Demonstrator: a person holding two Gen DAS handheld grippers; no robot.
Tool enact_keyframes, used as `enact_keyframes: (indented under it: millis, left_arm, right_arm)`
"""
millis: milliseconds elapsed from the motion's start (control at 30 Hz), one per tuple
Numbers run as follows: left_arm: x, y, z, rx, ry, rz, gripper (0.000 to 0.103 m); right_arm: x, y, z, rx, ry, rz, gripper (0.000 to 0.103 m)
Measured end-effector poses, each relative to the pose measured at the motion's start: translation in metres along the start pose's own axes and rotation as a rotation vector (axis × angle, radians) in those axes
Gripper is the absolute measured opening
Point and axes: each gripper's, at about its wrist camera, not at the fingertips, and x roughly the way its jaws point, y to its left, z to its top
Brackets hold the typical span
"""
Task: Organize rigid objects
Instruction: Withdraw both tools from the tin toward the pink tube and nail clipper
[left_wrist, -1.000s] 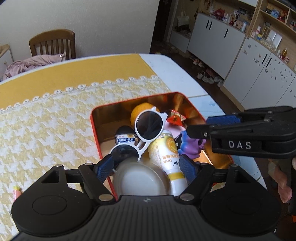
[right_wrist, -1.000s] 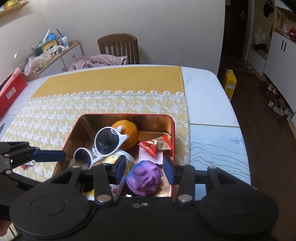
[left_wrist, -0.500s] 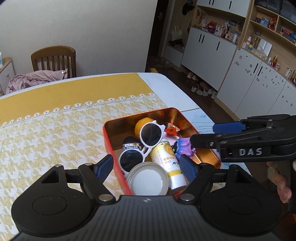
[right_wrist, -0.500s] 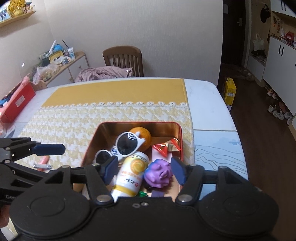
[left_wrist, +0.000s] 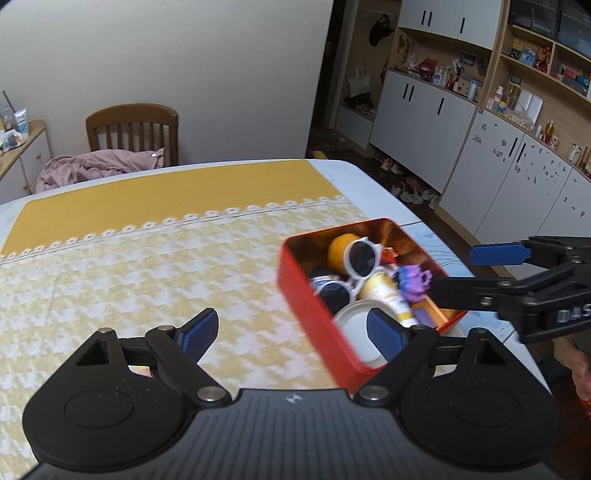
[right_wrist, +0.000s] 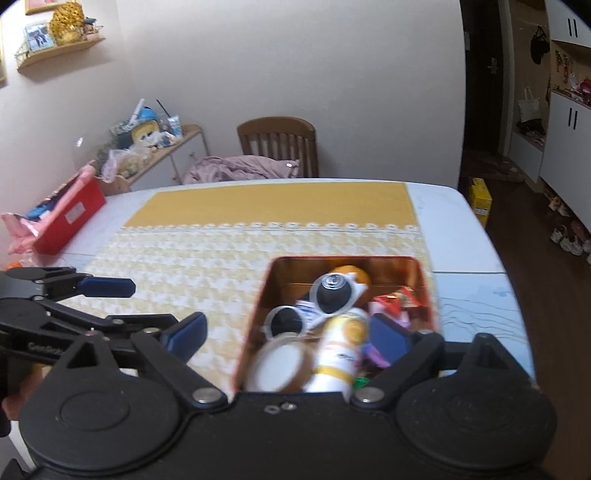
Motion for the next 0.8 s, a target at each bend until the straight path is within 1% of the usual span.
enact_keyframes:
  millis: [133, 300, 400, 533, 600, 800]
  left_arm:
    - [-0.009, 0.031, -0.01, -0.017, -0.004, 0.012, 0.099]
    - [-0.018, 0.065, -0.022, -0.024, -0.007, 0.036, 0.102]
    - [-0.019, 0.084, -0.026, -0.023, 0.01, 0.064, 0.102]
    - [-0.017, 0.111, -0.029, -0.046, 0.038, 0.049, 0.102]
    - [-0.014, 0.124, -0.029, -0.063, 0.044, 0.057, 0.102]
    - [0.005, 0.158, -0.027, -0.111, 0.084, 0.058, 0.102]
  right_arm:
    - [0.006, 0.025, -0.002, -0.005, 0.002, 0.016, 0.102]
    - [0.017, 0.057, -0.009, -0.004, 0.017, 0.029, 0.103]
    - [0.026, 0.074, -0.013, -0.002, 0.036, 0.032, 0.103]
    - [0.039, 0.097, -0.02, -0.018, 0.058, 0.031, 0.103]
    - [0.047, 0.108, -0.023, -0.028, 0.07, 0.027, 0.102]
    - [0.073, 0.138, -0.033, -0.055, 0.112, 0.026, 0.102]
